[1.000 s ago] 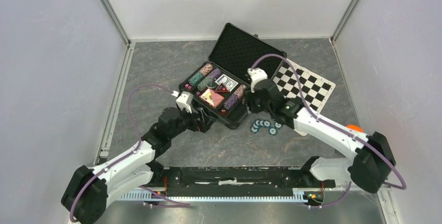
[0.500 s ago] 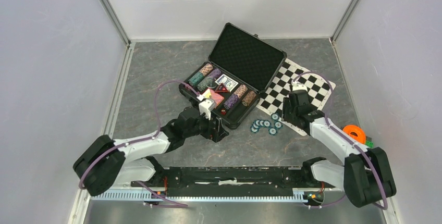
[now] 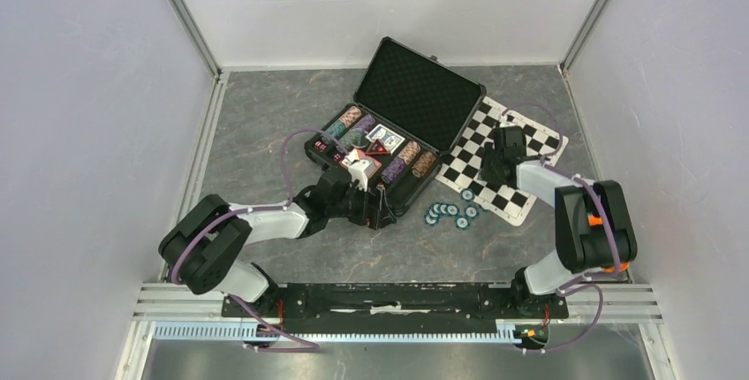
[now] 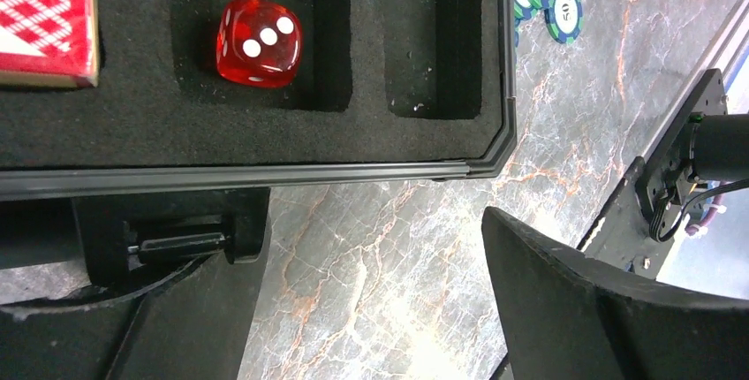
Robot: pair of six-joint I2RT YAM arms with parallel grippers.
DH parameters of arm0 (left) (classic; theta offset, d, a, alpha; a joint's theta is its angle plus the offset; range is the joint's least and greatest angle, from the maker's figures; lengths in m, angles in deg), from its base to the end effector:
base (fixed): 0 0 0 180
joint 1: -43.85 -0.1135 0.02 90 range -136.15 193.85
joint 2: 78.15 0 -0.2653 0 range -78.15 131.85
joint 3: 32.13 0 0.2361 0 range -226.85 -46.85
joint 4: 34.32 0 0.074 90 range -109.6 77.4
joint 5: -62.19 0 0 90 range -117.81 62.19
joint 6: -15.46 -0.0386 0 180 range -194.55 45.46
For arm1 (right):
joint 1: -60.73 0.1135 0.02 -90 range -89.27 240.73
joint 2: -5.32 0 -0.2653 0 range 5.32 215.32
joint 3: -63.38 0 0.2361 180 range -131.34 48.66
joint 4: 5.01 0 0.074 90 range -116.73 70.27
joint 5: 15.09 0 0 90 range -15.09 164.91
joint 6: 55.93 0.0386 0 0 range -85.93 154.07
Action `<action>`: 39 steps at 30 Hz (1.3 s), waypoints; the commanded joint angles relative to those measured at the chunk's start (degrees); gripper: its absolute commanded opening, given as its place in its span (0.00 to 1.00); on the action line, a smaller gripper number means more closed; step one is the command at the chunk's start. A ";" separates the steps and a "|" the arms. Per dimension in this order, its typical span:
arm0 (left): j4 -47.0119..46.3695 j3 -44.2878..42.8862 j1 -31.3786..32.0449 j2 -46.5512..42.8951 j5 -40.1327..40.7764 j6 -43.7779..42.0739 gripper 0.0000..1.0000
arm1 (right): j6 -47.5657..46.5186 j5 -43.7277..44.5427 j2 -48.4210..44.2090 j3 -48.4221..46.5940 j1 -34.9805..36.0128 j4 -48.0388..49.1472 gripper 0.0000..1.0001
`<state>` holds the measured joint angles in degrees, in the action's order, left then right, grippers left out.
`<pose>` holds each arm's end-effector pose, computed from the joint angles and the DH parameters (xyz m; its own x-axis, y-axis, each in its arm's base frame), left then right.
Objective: Pack up texas hold em set
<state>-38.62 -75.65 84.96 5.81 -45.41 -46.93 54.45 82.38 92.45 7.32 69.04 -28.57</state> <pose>0.1892 -0.1806 0.1588 -0.7695 0.0852 -0.6330 0.5125 0.6738 -0.5323 0.2718 0.0346 0.1651 -0.7803 0.2350 -0.5795 0.2165 0.9709 0.1022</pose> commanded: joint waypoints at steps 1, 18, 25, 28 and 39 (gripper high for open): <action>-0.83 -3.77 -0.76 0.89 -0.47 -0.64 0.95 | 0.41 -3.18 6.84 -4.68 -2.88 2.72 0.42; -6.41 4.01 -0.75 -10.90 -0.04 -5.38 0.98 | 0.42 -6.72 9.14 -7.69 -5.05 2.35 0.41; -5.67 4.58 -0.74 -13.44 0.49 -5.12 1.00 | -3.54 -1.08 -0.79 -2.55 -1.20 -1.83 0.53; -5.43 4.89 -0.76 -14.37 1.10 -5.43 1.00 | -5.14 1.35 -3.49 -3.92 -0.26 -4.74 0.59; -3.16 7.43 -0.76 -21.83 8.00 -6.28 1.00 | -0.12 6.86 -5.70 -10.16 6.20 -15.84 0.95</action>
<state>-40.72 -69.79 84.43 -11.80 -41.87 -50.21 53.12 87.14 87.42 1.24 72.96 -39.61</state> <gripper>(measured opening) 0.993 0.914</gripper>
